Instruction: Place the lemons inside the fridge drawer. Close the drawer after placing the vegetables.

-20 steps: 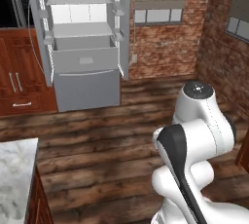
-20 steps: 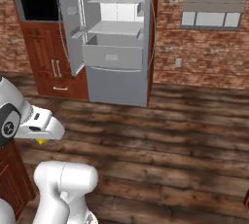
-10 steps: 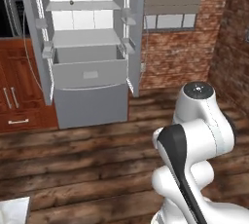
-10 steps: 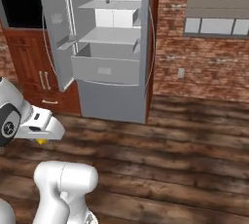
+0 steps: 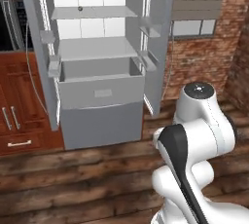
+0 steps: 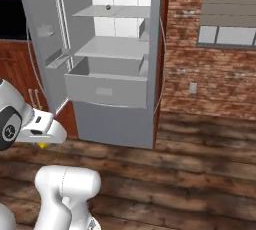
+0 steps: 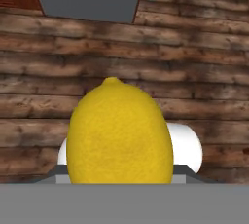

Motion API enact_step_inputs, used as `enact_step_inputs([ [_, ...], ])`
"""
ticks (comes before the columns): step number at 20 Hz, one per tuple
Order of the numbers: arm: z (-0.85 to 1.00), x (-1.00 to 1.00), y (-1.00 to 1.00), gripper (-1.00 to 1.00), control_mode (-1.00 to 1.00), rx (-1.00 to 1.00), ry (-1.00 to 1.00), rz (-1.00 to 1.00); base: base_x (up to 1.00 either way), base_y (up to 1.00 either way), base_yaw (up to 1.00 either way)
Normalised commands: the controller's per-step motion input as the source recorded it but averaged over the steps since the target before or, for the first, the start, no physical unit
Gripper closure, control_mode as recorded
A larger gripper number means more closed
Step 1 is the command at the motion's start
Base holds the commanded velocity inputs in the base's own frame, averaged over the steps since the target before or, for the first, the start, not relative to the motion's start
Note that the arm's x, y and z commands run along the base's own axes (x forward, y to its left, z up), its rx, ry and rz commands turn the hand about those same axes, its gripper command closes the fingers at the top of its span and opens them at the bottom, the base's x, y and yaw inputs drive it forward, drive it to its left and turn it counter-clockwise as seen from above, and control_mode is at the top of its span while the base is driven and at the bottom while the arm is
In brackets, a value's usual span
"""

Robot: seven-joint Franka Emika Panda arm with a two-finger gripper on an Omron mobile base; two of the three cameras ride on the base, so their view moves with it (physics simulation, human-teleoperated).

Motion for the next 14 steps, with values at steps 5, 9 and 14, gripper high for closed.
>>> enact_step_inputs([
  [5,0.0,0.0,0.0,1.0,1.0,0.0,0.0,0.0,1.0,0.59,0.0],
  [9,0.0,0.0,0.0,1.0,1.0,0.0,0.0,0.0,1.0,0.38,0.0],
  [14,0.0,0.0,0.0,1.0,1.0,0.0,0.0,0.0,1.0,0.04,0.0],
])
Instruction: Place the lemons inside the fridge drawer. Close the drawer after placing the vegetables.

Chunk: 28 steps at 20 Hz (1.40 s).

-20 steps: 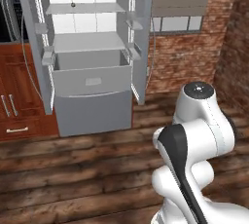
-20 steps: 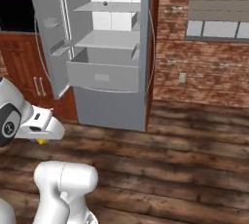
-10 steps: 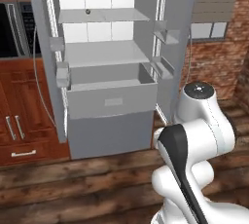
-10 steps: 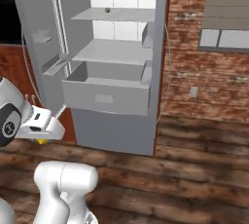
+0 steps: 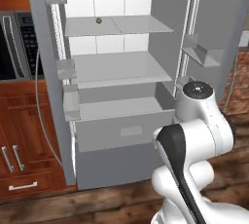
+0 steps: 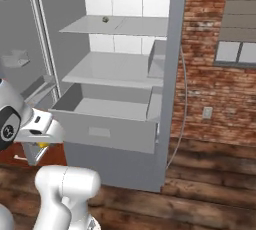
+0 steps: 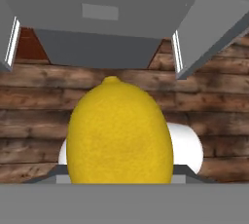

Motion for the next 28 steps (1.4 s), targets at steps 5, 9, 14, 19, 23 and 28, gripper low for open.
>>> enact_step_inputs([
  [5,0.0,0.0,0.0,1.0,1.0,0.0,0.0,0.0,0.77,0.0,0.0],
  [9,0.0,0.0,0.0,1.0,1.0,0.0,0.0,0.0,0.37,0.0,0.0],
  [14,0.0,0.21,0.0,1.0,-1.0,0.0,0.01,0.0,0.07,0.0,0.0],
  [19,0.0,1.0,0.0,1.0,-1.0,0.03,0.13,0.03,0.0,0.0,0.0],
  [23,-0.02,1.0,0.0,1.0,-1.0,0.02,0.12,0.04,0.0,0.0,0.0],
  [28,-0.43,0.78,0.0,1.0,-1.0,0.0,0.08,0.06,0.0,0.0,0.0],
])
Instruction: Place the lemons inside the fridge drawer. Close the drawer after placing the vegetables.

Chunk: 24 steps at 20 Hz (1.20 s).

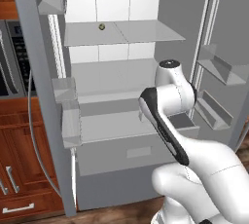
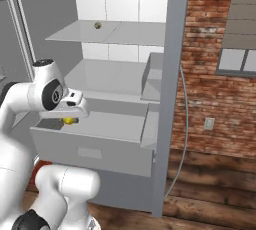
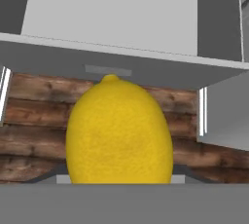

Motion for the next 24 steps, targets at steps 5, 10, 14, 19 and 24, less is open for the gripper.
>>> enact_step_inputs([
  [5,-0.58,0.53,0.0,1.0,-1.0,0.0,0.0,0.01,0.0,0.0,0.0],
  [10,-0.47,0.6,0.0,1.0,-1.0,0.0,0.01,0.01,0.0,0.0,0.0],
  [14,-0.43,0.55,0.0,1.0,-1.0,0.0,0.03,0.02,0.0,0.0,0.0],
  [19,-0.47,0.58,0.0,1.0,-1.0,0.0,0.08,0.03,0.0,0.0,0.0],
  [24,-0.52,0.61,0.03,1.0,-1.0,0.0,0.08,0.03,0.0,0.0,0.0],
])
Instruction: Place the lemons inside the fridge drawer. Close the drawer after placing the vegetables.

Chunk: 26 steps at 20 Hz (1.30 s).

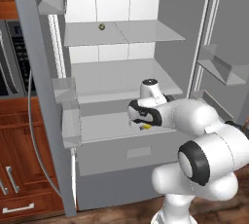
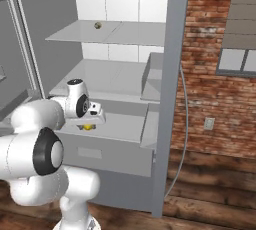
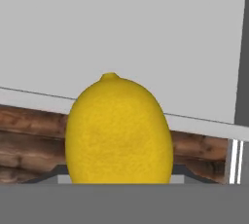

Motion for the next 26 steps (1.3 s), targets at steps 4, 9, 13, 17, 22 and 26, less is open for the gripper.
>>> enact_step_inputs([
  [4,-0.31,0.63,0.0,1.0,-1.0,0.0,0.04,0.04,0.0,0.0,0.0],
  [9,-0.34,0.59,0.0,1.0,-1.0,0.0,0.02,0.05,0.0,0.0,0.0],
  [13,-0.41,0.55,0.01,1.0,-1.0,0.0,0.03,0.05,0.0,0.0,0.0],
  [17,-0.44,0.39,0.07,1.0,-1.0,0.0,0.02,0.05,0.0,0.0,0.0],
  [22,-0.57,0.02,0.03,1.0,-1.0,0.0,0.0,0.03,0.0,0.0,0.0],
  [26,-0.53,-0.15,0.05,1.0,-1.0,0.0,0.0,0.01,0.0,0.0,0.0],
])
